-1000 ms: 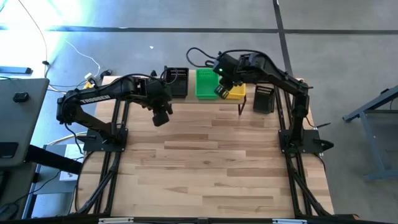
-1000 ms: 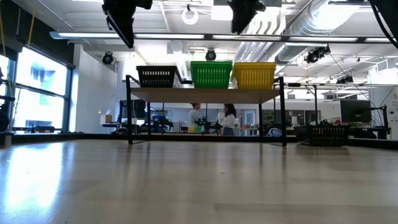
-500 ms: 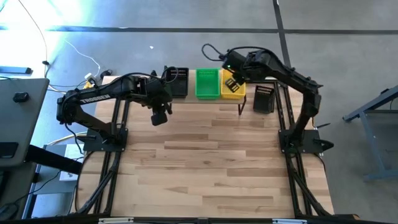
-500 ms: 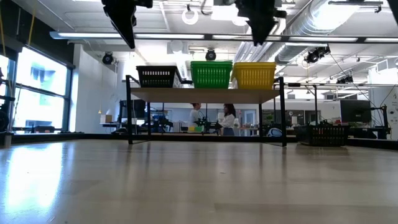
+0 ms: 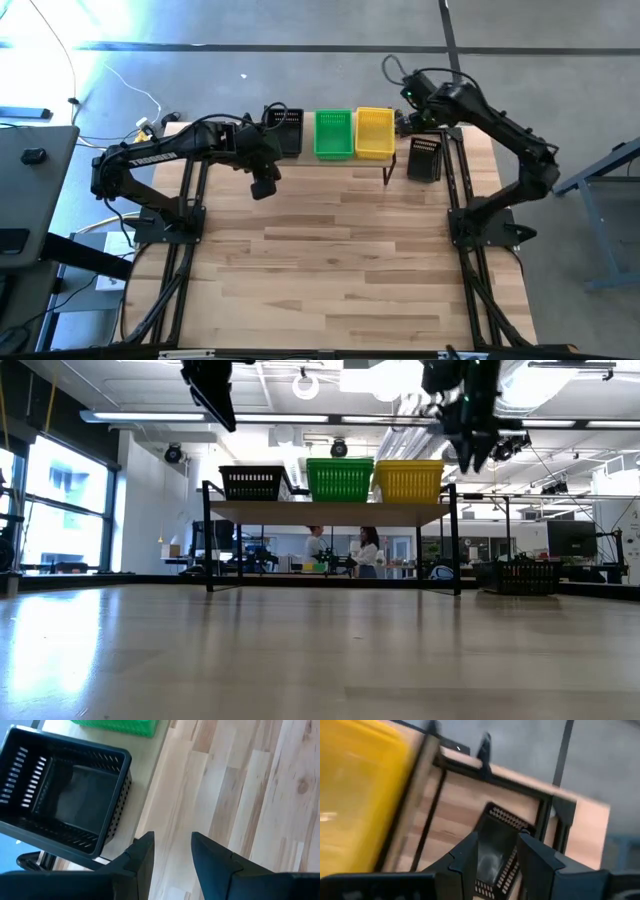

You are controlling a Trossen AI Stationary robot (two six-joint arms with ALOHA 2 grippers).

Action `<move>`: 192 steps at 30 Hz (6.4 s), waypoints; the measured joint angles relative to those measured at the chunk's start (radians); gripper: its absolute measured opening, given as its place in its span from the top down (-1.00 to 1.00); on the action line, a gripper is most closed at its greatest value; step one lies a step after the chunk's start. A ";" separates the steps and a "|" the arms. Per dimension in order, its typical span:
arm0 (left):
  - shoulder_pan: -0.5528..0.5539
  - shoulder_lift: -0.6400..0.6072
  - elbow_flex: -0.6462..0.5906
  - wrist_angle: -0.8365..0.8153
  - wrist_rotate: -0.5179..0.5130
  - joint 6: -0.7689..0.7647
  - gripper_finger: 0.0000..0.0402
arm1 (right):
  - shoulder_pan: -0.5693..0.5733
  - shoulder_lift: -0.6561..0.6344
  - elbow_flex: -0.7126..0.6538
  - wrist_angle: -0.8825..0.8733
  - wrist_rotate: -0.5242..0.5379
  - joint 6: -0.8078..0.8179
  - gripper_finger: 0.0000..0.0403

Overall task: Stack baskets on shelf by color
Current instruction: Stack the black bin on top of the other black bins on the shelf

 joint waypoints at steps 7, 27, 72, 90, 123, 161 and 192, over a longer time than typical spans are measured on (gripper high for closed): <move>0.000 0.000 0.000 0.002 -0.015 0.000 0.40 | -0.126 -0.026 -0.214 0.059 -0.097 0.079 0.40; 0.000 0.000 0.000 0.004 -0.053 -0.019 0.40 | -0.225 -0.008 -0.408 0.225 -0.080 0.137 0.40; 0.000 0.000 0.000 0.002 -0.042 -0.011 0.40 | -0.196 -0.007 -0.408 0.379 -0.154 0.064 0.40; 0.000 0.000 0.000 0.002 -0.040 -0.019 0.40 | -0.288 0.115 -0.408 0.476 -0.115 -0.159 0.40; -0.001 0.000 0.000 0.002 -0.040 -0.046 0.40 | -0.292 0.225 -0.407 0.436 -0.104 -0.780 0.40; -0.001 0.000 0.000 0.004 -0.040 -0.073 0.40 | -0.315 0.314 -0.366 0.365 -0.132 -0.721 0.96; -0.001 0.000 0.000 0.004 -0.040 -0.072 0.40 | -0.263 -0.055 -0.368 0.387 0.087 -0.474 1.00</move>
